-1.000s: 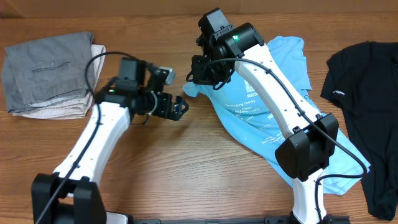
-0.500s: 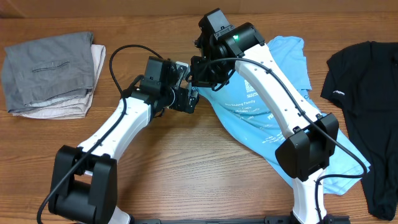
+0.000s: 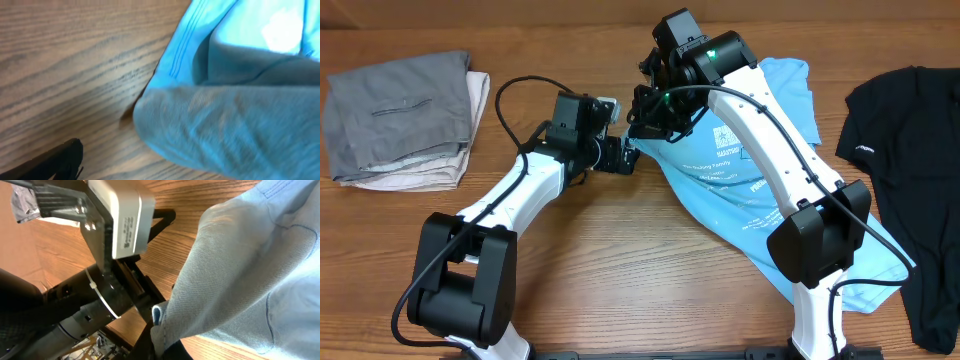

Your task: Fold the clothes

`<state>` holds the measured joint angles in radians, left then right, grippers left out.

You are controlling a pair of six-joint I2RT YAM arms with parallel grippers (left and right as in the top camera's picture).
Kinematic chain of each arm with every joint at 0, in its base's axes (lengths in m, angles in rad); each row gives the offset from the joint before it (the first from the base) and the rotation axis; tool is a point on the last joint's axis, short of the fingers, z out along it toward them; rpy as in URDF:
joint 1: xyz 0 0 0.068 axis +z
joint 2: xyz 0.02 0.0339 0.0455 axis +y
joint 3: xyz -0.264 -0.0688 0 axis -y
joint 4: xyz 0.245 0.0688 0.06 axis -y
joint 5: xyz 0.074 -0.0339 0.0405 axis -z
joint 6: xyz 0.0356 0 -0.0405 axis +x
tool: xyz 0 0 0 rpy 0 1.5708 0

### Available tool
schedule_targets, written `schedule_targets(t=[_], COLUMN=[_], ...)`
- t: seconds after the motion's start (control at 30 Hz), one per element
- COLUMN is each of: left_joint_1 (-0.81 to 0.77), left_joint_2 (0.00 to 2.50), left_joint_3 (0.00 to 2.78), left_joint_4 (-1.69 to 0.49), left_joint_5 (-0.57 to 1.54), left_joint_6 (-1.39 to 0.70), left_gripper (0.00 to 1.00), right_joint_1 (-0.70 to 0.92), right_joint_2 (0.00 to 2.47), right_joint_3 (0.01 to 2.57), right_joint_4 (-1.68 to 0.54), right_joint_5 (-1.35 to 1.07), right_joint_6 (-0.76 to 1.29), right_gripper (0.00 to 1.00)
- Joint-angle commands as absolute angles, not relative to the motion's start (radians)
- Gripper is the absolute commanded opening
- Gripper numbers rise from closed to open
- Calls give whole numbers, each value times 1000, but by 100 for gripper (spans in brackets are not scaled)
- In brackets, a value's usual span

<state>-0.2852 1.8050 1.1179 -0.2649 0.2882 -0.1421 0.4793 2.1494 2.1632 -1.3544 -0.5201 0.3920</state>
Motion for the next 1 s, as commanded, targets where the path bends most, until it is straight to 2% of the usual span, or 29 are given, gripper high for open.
schedule_targets(t=[0.0, 0.1, 0.17, 0.2, 0.33, 0.4, 0.73, 0.9, 0.97], left_joint_1=[-275, -275, -274, -271, -235, -206, -104, -104, -104], left_joint_2=[1816, 1816, 1816, 1816, 1814, 1814, 1812, 1813, 1813], left_joint_3=[1113, 1113, 1113, 1113, 1113, 1113, 1113, 1112, 1111], left_joint_4=[-253, -258, -261, -262, -281, -295, -312, -410, -435], left_joint_5=[324, 334, 329, 329, 331, 341, 610, 640, 711], left_joint_6=[-195, -196, -196, -196, -201, -211, -222, -446, -533], left_gripper=[100, 98, 92, 86, 47, 37, 36, 29, 29], right_joint_1=[481, 481, 481, 481, 481, 481, 481, 481, 481], right_joint_2=[2123, 2123, 2123, 2123, 2123, 2123, 2123, 2123, 2123], right_joint_3=[2160, 2160, 2160, 2160, 2160, 2160, 2160, 2160, 2160], right_joint_4=[-1354, -1360, -1360, -1360, -1364, -1368, -1367, -1367, -1367], right_joint_5=[-541, -541, -541, -541, -541, -541, -540, -540, -540], right_joint_6=[393, 393, 393, 393, 393, 393, 393, 393, 393], right_gripper=[4, 4, 4, 4, 4, 4, 4, 4, 4])
